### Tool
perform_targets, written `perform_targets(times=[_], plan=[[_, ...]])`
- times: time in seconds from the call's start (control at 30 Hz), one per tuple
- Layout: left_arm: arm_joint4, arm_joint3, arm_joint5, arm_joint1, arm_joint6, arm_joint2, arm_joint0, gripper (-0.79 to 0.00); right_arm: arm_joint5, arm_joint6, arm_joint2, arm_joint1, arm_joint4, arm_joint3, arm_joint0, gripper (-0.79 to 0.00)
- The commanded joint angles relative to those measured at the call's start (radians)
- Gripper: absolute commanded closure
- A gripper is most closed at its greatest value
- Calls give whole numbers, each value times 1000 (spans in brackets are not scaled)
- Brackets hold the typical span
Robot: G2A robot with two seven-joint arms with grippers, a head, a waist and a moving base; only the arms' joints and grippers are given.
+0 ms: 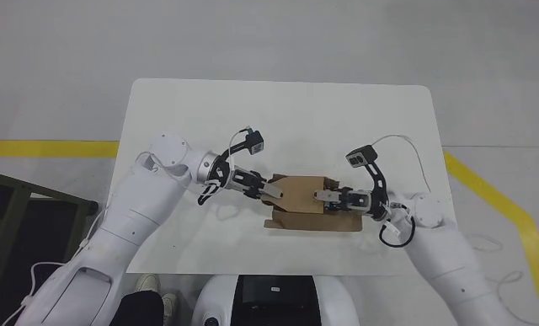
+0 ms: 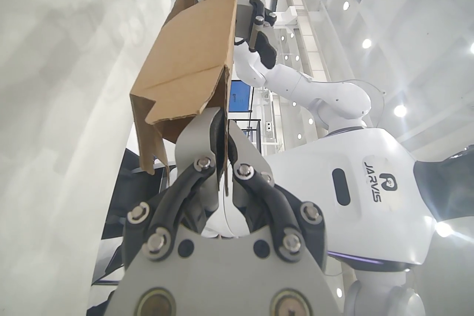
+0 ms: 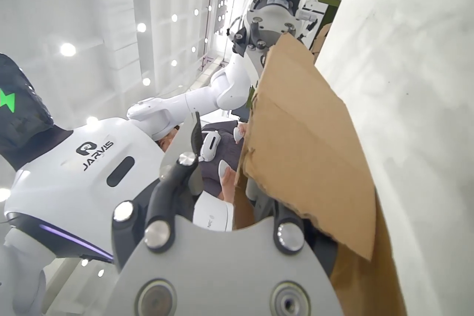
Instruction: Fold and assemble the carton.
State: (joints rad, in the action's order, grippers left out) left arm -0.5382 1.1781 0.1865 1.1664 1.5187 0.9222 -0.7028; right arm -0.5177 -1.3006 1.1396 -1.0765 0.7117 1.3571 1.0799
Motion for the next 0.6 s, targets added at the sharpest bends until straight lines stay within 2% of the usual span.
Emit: perform_targets(times=[0.0, 0.2, 0.37, 0.47, 0.57], plan=[[1, 1, 0, 0, -1, 0, 2, 0, 9, 2, -1, 1, -32, 5, -6, -243], [-1, 3, 1, 3, -2, -6, 6, 0, 28, 19, -3, 2, -96, 28, -10, -219], [-2, 1, 2, 4, 0, -9, 8, 0, 36, 27, -2, 3, -107, 38, -7, -120], [-1, 0, 3, 4, 0, -10, 10, 0, 40, 33, -1, 3, -114, 37, -6, 0], [-1, -1, 4, 4, -1, -10, 10, 0, 44, 35, -2, 3, -123, 39, -6, 0]])
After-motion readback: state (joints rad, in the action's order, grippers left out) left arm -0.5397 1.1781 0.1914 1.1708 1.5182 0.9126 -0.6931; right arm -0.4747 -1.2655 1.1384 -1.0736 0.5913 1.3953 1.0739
